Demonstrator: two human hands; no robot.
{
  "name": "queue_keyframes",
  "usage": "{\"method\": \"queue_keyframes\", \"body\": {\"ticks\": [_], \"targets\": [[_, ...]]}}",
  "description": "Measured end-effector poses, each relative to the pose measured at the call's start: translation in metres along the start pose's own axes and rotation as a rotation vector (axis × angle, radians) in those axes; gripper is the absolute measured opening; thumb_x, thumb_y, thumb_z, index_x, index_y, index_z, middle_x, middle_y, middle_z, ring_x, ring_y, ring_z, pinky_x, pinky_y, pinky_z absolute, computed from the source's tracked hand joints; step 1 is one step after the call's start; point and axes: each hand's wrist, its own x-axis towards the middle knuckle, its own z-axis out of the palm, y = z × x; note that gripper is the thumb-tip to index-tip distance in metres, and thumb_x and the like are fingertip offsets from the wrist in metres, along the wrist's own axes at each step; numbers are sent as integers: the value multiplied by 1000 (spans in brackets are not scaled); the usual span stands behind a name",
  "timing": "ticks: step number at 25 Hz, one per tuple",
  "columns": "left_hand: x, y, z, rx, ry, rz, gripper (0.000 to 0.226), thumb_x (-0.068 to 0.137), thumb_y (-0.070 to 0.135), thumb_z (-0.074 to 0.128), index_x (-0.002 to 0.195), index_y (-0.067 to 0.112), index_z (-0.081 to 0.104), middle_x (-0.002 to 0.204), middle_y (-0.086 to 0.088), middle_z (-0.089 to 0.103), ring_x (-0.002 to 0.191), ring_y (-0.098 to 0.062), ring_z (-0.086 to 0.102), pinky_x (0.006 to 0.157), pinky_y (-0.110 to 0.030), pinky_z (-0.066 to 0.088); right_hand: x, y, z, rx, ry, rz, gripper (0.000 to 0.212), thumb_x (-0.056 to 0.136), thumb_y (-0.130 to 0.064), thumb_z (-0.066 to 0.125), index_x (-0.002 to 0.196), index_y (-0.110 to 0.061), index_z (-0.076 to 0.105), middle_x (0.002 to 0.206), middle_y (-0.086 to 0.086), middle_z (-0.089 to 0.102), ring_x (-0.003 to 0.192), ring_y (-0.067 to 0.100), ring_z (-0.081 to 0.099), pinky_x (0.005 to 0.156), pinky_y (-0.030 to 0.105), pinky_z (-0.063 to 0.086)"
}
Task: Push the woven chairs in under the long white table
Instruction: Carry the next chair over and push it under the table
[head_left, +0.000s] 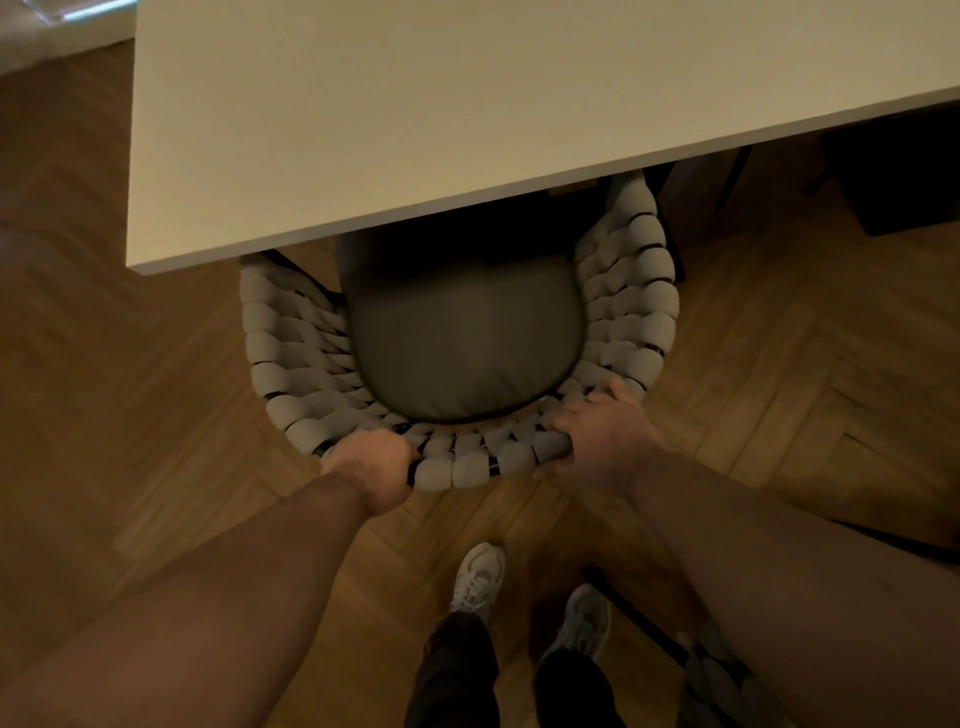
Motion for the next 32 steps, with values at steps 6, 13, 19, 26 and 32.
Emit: {"method": "queue_keyframes", "body": {"ticks": [6,13,19,26,32], "targets": [[-5,-29,-7,54,40,-10,34,100,26,55,128,40,68,113,1,71,104,-23,67,74,-35,49,9,-35,4,34,60,24,79,90,-87,35,143,-32,57,143,-8,58,136,22,47,126,53,8],[-6,-31,1,-14,60,7,24,97,32,59,116,36,73,99,3,71,92,-20,67,74,-36,55,8,-35,11,91,39,30,81,89,-88,35,144,-33,56,145,-9,56,139,19,43,126,50,6],[2,-30,3,1,45,2,27,96,29,59,118,36,72,101,0,71,94,-22,67,72,-36,52,10,-31,5,60,11,3,79,88,-89,37,142,-34,56,143,-10,56,136,20,44,125,50,9],[-1,-20,-7,-19,-87,-13,44,93,30,60,137,30,61,122,-3,69,108,-26,66,89,-41,56,-11,-54,13,131,84,150,67,100,-60,49,157,-25,42,158,0,44,151,28,31,129,57,-1],[-39,9,-26,-226,-5,150,44,93,36,72,135,27,64,121,-4,72,109,-24,66,82,-30,46,-111,-63,22,556,91,412,67,101,-44,59,161,-25,37,169,1,32,153,27,31,125,49,28]]}}
